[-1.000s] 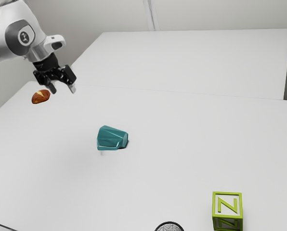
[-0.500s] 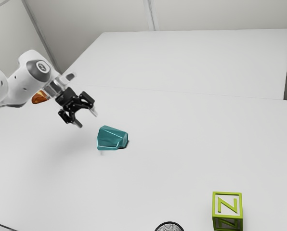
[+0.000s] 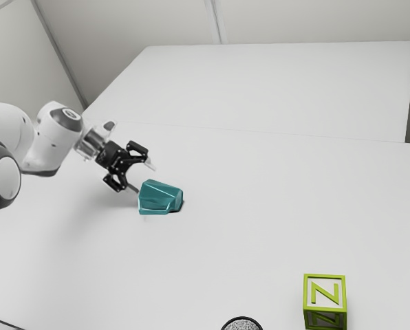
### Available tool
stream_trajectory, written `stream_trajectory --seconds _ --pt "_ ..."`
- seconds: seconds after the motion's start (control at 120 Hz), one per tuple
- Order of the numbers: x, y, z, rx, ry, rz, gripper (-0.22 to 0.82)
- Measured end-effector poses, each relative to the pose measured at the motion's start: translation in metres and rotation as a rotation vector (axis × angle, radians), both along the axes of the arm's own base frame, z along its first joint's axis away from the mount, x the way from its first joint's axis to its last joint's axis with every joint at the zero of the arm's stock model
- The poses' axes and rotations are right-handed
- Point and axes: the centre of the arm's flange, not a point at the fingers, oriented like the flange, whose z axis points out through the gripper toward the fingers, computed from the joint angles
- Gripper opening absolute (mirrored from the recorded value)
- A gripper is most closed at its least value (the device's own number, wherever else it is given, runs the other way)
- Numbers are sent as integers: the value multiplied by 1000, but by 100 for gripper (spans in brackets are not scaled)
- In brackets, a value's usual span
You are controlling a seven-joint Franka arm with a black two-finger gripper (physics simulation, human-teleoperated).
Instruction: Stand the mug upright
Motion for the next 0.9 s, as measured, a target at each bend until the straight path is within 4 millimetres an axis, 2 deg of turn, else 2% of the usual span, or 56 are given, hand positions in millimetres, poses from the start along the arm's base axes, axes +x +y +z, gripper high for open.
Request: stream_trajectory --seconds 0.192,0.333,0.367,0.508,0.575,0.692,0.9 --pt "-8 -12 -20 -86 25 43 60" --pt "-6 -18 -25 -110 27 50 60" --pt "-5 -19 -24 -110 25 48 56" --pt "-3 -23 -23 -105 23 33 20" --pt "-2 -25 -21 -98 21 20 8" --pt "1 -29 -18 -89 15 4 0" --pt "14 -51 -4 -88 -18 -38 -13"
